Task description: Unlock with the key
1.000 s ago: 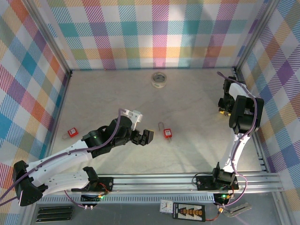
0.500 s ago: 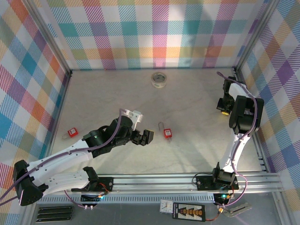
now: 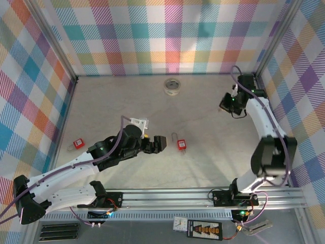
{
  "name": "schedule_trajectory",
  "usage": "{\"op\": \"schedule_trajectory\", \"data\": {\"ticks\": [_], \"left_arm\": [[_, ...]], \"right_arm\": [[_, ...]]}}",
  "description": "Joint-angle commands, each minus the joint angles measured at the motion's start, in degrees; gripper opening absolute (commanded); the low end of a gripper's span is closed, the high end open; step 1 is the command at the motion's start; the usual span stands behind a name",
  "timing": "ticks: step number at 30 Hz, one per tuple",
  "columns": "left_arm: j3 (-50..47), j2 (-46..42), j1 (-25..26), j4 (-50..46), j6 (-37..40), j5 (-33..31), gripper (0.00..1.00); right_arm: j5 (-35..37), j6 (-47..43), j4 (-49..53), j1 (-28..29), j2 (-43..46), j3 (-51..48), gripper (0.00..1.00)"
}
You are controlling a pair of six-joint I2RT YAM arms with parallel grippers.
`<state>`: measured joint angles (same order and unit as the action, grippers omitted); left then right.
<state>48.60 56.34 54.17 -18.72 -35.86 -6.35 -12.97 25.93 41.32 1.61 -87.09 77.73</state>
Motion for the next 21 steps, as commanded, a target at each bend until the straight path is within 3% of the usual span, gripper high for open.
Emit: {"op": "schedule_trajectory", "data": {"ticks": [1,6,14,21], "left_arm": [[2.0,-0.2,-0.6,10.4,-14.3,3.0,1.00],[1.2,3.1,-0.9,21.1,-27.2,6.1,1.00],[-6.0,10.1,-0.8,42.9,-48.1,7.8,1.00],[-7.7,15.5,0.1,53.1,-56.5,7.8,1.00]], "right_arm": [[-14.7,10.1,-11.0,4.9,4.8,-3.9,0.00],[-16.3,17.4,-23.0,12.4,11.8,-10.1,0.00],[-14.9,22.6,-34.3,19.5,19.3,-20.1,0.00],[-12.5,25.3,-40.6,25.3,22.9,-25.8,0.00]]}}
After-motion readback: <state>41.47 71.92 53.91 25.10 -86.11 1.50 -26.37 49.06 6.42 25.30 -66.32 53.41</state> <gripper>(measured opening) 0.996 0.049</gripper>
